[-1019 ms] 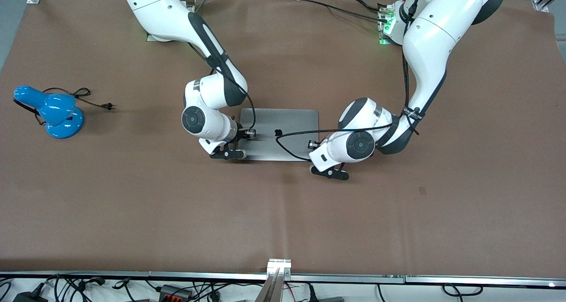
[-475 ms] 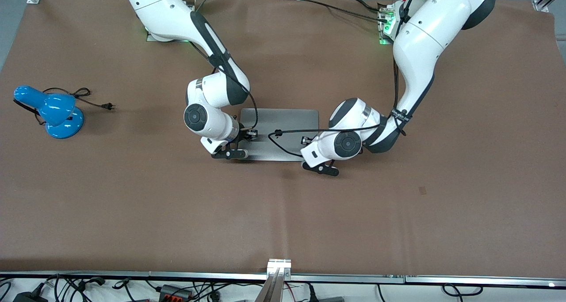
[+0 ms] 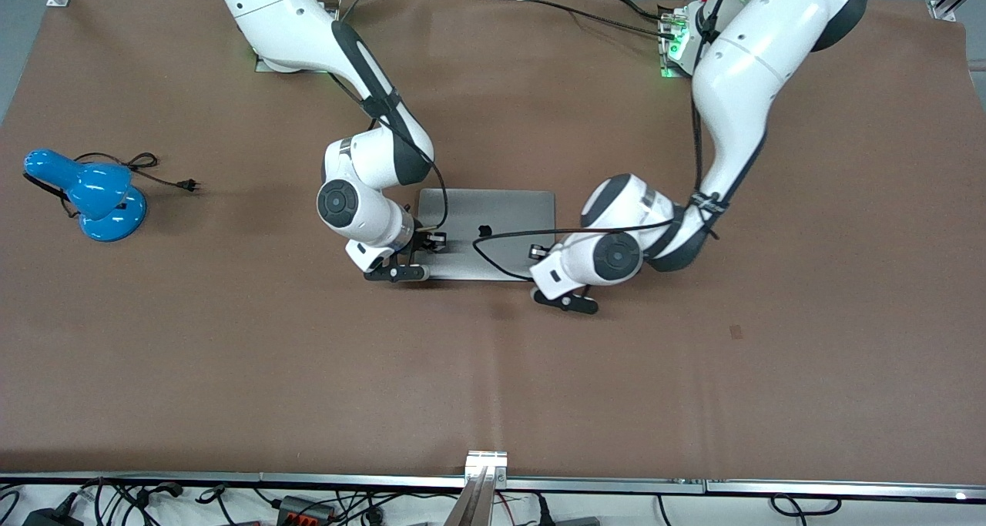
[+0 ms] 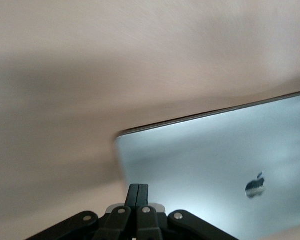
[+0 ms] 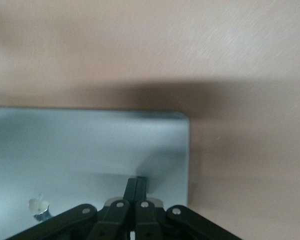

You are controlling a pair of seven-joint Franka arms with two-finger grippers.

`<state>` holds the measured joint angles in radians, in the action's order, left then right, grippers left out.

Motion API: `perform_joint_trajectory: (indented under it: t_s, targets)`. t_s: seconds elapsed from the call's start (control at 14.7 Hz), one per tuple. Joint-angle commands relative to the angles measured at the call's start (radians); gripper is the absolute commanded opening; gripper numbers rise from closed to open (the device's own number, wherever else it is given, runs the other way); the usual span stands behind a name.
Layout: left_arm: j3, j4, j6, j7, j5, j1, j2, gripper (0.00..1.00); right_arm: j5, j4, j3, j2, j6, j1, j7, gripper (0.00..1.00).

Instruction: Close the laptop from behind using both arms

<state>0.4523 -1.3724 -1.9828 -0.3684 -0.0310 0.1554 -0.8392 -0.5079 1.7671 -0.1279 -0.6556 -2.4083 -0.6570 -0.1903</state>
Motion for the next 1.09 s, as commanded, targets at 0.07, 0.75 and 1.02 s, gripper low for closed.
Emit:
perform_joint_trajectory:
  t_s: [0.07, 0.75, 1.02]
  targets:
    - [0.006, 0.006, 0.165, 0.008, 0.006, -0.086, 0.198, 0.0, 0.112, -0.069, -0.093, 0.088, 0.188, -0.004, 0.005, 0.0]
    - [0.094, 0.009, 0.48, 0.071, 0.028, -0.392, 0.579, 0.28, 0.198, -0.494, -0.369, 0.145, 0.883, 0.013, 0.086, 0.12]
    - [-0.064, -0.054, 0.483, 0.116, 0.033, -0.341, 0.687, 0.58, 0.195, -0.509, -0.409, 0.162, 0.881, 0.016, 0.086, 1.0]
